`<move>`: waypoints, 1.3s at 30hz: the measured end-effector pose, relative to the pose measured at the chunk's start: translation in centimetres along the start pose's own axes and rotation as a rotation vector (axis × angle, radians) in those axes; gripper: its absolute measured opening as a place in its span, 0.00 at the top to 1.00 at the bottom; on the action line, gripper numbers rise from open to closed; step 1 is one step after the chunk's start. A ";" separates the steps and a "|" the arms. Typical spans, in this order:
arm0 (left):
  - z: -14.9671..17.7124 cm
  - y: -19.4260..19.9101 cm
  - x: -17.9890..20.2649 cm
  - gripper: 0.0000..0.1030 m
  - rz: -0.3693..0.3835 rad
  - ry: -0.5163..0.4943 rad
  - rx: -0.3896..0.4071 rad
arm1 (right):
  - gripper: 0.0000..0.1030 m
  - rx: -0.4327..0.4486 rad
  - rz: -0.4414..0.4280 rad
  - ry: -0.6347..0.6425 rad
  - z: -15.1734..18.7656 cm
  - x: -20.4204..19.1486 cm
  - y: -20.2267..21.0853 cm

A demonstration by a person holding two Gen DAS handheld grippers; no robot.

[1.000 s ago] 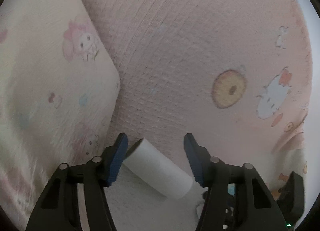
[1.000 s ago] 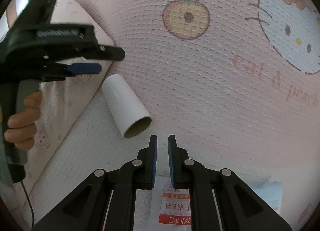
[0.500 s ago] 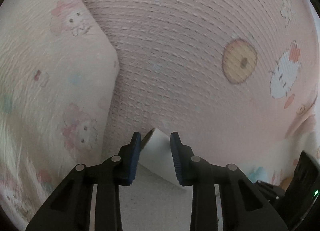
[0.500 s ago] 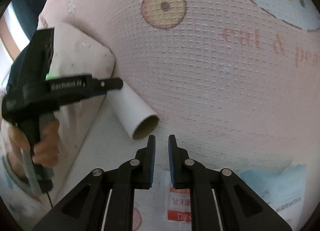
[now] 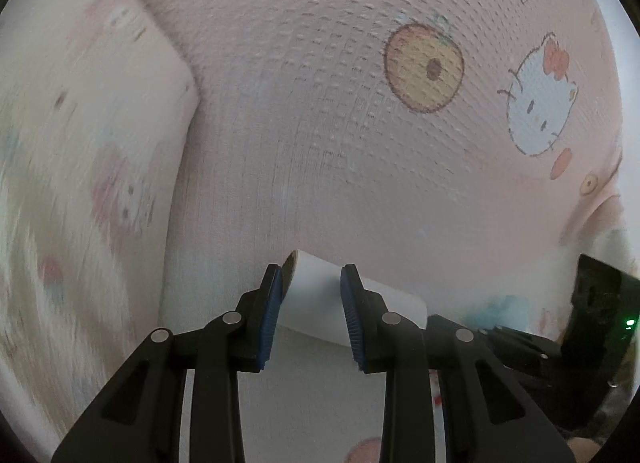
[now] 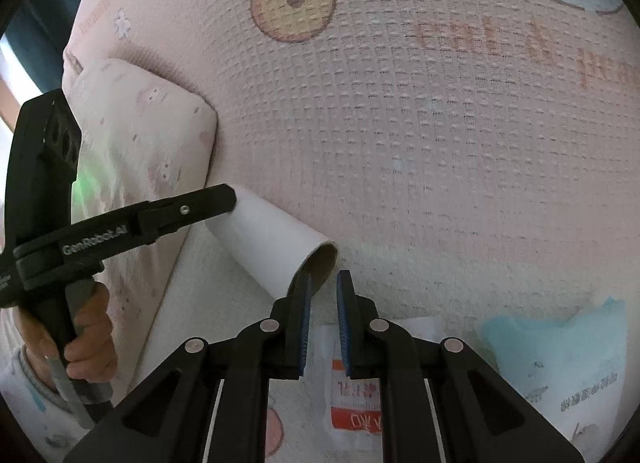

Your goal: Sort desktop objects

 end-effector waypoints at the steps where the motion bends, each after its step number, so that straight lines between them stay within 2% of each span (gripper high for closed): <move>1: 0.5 0.1 -0.2 0.68 0.012 0.014 -0.006 | 0.91 0.000 -0.004 -0.002 0.2 0.0 0.2; 6: 2.6 1.0 0.0 0.71 0.060 0.079 -0.025 | 0.91 0.017 -0.036 -0.046 0.8 -0.1 1.5; 10: 5.0 2.8 0.6 0.71 0.094 0.131 0.009 | 0.91 -0.031 -0.055 -0.007 1.9 -1.4 2.4; 13: 6.7 5.3 0.0 0.71 0.138 0.175 0.033 | 0.91 -0.041 -0.049 0.010 3.0 -2.6 3.4; 15: 7.6 6.2 0.1 0.71 0.141 0.182 0.040 | 0.91 -0.037 -0.049 0.014 3.7 -3.4 4.5; 19: 10.0 8.3 -0.5 0.71 0.130 0.161 0.032 | 0.91 -0.036 -0.029 0.036 5.6 -4.9 6.3; 25: 13.6 9.3 -0.6 0.71 0.168 0.152 -0.024 | 0.91 -0.042 -0.063 -0.055 8.9 -5.2 8.9; 29: 15.7 9.0 0.1 0.71 0.175 0.143 -0.064 | 0.91 -0.088 -0.009 -0.057 11.3 -5.1 10.0; 32: 17.0 9.0 0.9 0.76 0.159 0.100 -0.074 | 0.91 -0.124 0.017 -0.064 13.1 -4.8 10.4; 35: 17.9 8.8 1.4 0.80 0.188 0.102 -0.108 | 0.91 -0.138 0.060 -0.052 14.3 -4.4 11.0; 39: 18.6 8.4 2.0 0.80 0.182 0.075 -0.128 | 0.91 -0.161 0.061 -0.062 15.4 -3.8 11.3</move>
Point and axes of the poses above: each gripper's, at about its wrist camera, not at the fingertips, and y roughly against the way its jaws point, x to its right, z to its underside, the point moved 5 cm from there along -y, roughly the way its jaws point, and after that the axes turned 8 degrees about y, right-handed, at the moved point
